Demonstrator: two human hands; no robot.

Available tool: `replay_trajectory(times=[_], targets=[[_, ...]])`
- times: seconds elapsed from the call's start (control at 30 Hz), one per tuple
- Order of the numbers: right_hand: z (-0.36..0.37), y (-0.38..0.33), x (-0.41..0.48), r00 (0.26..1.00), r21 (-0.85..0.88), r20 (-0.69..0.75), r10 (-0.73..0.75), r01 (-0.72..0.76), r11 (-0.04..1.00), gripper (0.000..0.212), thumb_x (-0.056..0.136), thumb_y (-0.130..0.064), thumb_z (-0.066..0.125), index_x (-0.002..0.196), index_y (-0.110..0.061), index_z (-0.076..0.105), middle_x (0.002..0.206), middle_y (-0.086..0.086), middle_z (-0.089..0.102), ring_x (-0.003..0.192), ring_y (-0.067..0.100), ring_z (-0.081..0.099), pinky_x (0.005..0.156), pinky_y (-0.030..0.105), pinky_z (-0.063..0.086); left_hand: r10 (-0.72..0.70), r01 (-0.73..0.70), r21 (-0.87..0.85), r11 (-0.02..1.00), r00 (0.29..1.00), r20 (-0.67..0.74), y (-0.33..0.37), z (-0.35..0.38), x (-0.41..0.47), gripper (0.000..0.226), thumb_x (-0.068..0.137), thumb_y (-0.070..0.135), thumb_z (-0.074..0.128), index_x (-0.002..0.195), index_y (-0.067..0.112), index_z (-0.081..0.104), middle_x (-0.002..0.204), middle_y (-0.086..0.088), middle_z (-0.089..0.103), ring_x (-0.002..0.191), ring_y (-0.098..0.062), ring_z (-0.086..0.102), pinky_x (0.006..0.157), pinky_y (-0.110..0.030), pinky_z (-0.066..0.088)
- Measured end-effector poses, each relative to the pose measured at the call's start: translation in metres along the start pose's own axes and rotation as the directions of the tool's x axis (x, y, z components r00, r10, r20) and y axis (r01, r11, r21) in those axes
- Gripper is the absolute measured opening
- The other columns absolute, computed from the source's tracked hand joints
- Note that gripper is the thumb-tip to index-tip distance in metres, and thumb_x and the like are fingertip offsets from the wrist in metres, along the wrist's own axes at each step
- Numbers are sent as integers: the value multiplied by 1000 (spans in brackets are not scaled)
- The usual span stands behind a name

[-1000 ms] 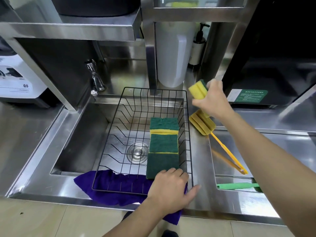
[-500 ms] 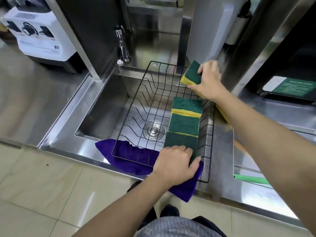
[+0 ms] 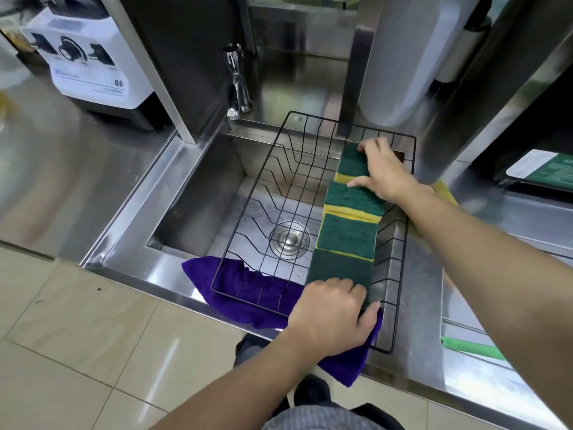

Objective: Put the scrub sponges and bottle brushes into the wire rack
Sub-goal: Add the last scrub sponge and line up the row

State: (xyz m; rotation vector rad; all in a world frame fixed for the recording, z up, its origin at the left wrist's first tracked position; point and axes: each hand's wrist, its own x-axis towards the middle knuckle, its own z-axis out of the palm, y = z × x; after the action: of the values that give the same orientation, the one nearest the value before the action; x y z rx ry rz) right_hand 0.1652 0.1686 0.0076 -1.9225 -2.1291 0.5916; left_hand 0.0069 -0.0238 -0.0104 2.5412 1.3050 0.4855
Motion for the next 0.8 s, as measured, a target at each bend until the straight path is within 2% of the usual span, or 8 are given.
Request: replay_trajectory(times=[0.2,0.27,0.37,0.47,0.6,0.73,0.8], targets=[[5,-1,5,999,-52,29,23,-21,998,42,83,-29,66,110,-6,43,124,16,40,106,38,50,89,46,42,-3,3,6,1000,1000,16,-1,-1,0,38,88,36,42,63,12,55,55,-3,54,47,-20,48,43,-25,34],[7,-1,5,994,-142,105,7,8,990,37,87,-32,61,110,-5,50,120,15,46,109,35,49,90,43,41,-4,4,12,1000,1000,16,-1,-1,-1,37,88,36,42,62,12,55,55,-3,54,48,-20,48,43,-25,34],[4,-2,8,991,-238,137,-6,39,970,28,90,-19,53,115,-8,58,125,14,50,119,32,43,98,42,34,-13,12,19,1000,1000,22,-1,-1,-1,37,87,36,42,62,12,55,55,-3,54,48,-20,48,43,-25,33],[-3,-3,6,984,-322,174,49,9,947,41,86,-6,47,122,-21,58,129,12,47,122,31,38,100,44,29,-9,8,22,1000,1000,24,-1,-1,-1,37,88,36,42,62,13,55,56,-3,54,48,-19,48,43,-25,33],[-8,0,0,964,-297,247,96,-19,955,54,86,-2,41,131,-29,49,131,14,43,127,36,37,103,45,31,-11,10,28,1000,1000,26,-1,0,-1,35,87,34,44,61,14,54,54,-2,53,47,-18,47,42,-24,33],[-13,-4,-7,951,-384,292,101,20,923,54,89,-11,40,140,-30,38,139,10,42,132,32,36,105,45,25,-2,2,29,1000,1000,11,-2,0,-1,34,87,34,45,60,14,54,54,-2,54,46,-18,47,41,-25,34],[-16,-5,-13,968,-373,246,59,38,927,53,92,-18,44,143,-27,32,144,9,40,133,29,34,107,46,22,-1,0,36,999,1000,20,-2,0,-1,34,87,34,44,60,14,53,54,-1,54,46,-18,48,41,-25,34]])
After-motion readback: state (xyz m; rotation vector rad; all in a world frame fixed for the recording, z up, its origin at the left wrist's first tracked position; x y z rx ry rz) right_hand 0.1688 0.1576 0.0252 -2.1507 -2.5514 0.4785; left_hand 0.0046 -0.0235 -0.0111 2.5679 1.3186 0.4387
